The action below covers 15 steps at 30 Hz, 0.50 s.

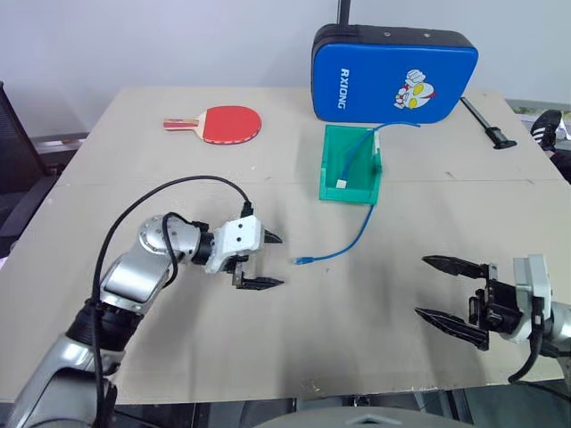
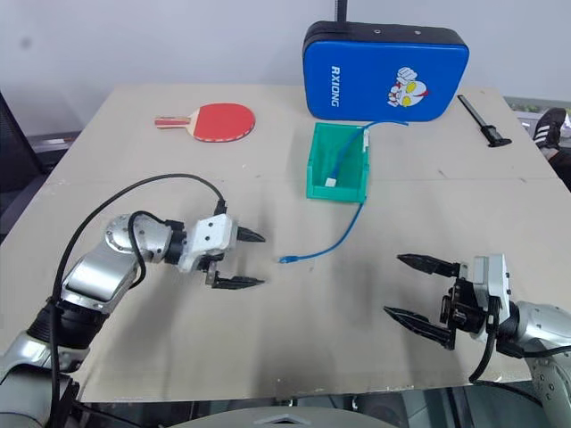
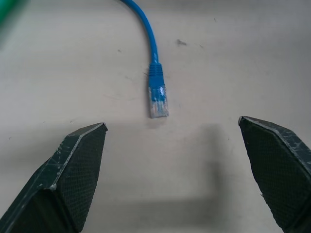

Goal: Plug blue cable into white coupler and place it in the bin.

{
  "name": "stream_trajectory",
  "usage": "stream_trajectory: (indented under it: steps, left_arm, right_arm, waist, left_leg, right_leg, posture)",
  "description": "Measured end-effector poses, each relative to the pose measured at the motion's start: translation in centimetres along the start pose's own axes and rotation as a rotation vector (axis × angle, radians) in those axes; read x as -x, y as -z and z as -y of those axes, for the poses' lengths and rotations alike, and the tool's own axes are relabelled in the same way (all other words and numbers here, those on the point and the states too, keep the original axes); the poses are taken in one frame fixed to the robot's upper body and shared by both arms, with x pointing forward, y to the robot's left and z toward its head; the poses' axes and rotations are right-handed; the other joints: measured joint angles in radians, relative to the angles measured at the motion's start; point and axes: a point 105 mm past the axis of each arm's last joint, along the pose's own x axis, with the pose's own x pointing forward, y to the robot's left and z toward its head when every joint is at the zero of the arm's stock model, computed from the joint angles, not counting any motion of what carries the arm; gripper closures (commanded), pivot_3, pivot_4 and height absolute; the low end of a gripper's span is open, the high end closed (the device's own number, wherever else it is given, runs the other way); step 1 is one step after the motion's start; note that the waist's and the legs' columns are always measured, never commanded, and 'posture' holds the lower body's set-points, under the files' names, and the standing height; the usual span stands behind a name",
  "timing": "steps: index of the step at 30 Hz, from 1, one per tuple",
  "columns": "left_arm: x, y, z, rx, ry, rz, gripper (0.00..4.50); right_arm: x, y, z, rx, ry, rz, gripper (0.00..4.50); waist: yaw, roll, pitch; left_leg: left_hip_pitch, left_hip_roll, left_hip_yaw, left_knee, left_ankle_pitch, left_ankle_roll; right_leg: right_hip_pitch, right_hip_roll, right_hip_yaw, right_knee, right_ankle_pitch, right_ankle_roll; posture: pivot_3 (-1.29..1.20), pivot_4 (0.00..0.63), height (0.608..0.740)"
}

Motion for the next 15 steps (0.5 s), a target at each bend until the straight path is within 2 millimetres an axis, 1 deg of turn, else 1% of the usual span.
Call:
stream_trajectory:
  steps: [5, 8, 15]
  left_arm:
    - [-0.8, -0.8, -0.5, -0.003, 0.014, -0.006, 0.0]
    - [-1.6, -0.6, -0.2, 0.01, 0.028, -0.028, 0.0]
    - [-2.3, -0.6, -0.3, 0.03, 0.006, -0.055, 0.0]
  right_arm:
    - [0.0, 0.2, -0.1, 0.001, 0.03, 0.005, 0.1]
    - [0.0, 0.3, -0.2, 0.0, 0.043, 0.007, 0.1]
    - [0.1, 0.3, -0.2, 0.008, 0.061, 0.012, 0.1]
  waist:
    - [0.002, 0.0, 0.0]
    - [0.002, 0.0, 0.0]
    - [0.003, 0.0, 0.0]
  left_leg:
    - [0.0, 0.0, 0.0, 0.0, 0.0, 0.0]
    - [0.0, 0.0, 0.0, 0.0, 0.0, 0.0]
    - [0.0, 0.0, 0.0, 0.0, 0.0, 0.0]
  right_leg:
    - [0.0, 0.0, 0.001, 0.0, 0.0, 0.0]
    - [0.0, 0.0, 0.001, 0.0, 0.0, 0.0]
    - [0.0, 0.0, 0.001, 0.001, 0.0, 0.0]
  posture:
    - [0.0, 0.15, 0.663]
    - [0.0, 0.15, 0.663]
    - [0.0, 0.15, 0.663]
